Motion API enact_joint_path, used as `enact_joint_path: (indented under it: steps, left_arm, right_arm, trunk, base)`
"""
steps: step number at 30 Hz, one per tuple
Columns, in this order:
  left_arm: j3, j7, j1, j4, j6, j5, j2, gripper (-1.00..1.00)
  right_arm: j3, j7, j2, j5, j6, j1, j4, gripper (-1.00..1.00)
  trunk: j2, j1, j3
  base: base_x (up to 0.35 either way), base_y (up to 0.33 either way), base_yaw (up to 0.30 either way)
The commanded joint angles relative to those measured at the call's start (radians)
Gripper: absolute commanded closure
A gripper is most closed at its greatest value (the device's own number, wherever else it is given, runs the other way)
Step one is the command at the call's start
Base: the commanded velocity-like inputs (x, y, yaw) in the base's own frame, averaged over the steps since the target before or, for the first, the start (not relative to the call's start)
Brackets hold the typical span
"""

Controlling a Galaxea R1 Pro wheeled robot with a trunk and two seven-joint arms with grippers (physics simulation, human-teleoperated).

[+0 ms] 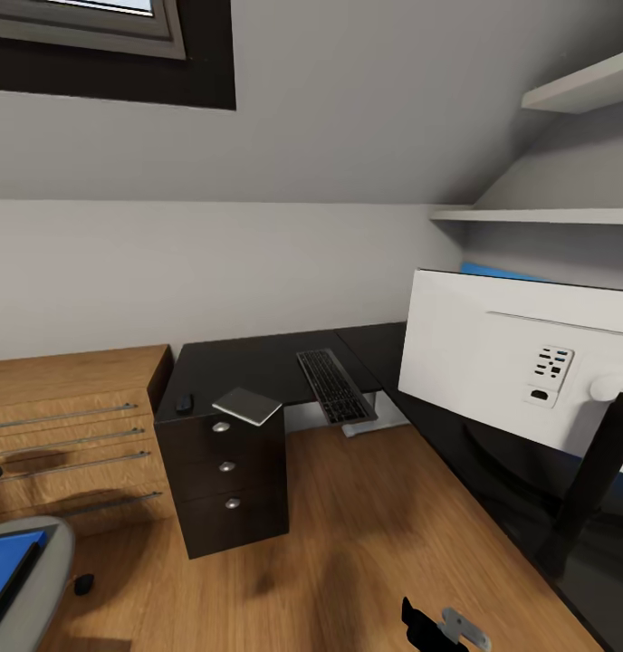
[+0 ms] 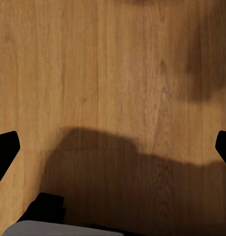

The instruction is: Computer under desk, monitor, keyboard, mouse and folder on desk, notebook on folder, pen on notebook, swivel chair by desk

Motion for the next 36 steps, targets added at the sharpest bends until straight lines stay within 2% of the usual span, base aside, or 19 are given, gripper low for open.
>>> enact_joint_path:
  steps: [1,36]
  left_arm:
    - [-0.004,0.008,0.0,-0.002,0.003,0.009,0.001,-1.0]
    - [-0.005,0.01,0.0,0.007,0.004,0.009,0.0,-1.0]
  right_arm:
    - [0.005,0.006,0.001,-0.011,-0.004,-0.001,0.002,-1.0]
    - [0.007,0.004,0.005,-0.009,-0.004,-0.001,0.002,-1.0]
  trunk:
    - [0.007,-0.004,0.002]
    - [0.252,-0.138,0.112]
  base:
    - [0.0,0.0,0.0]
    - [0.0,0.0,0.0]
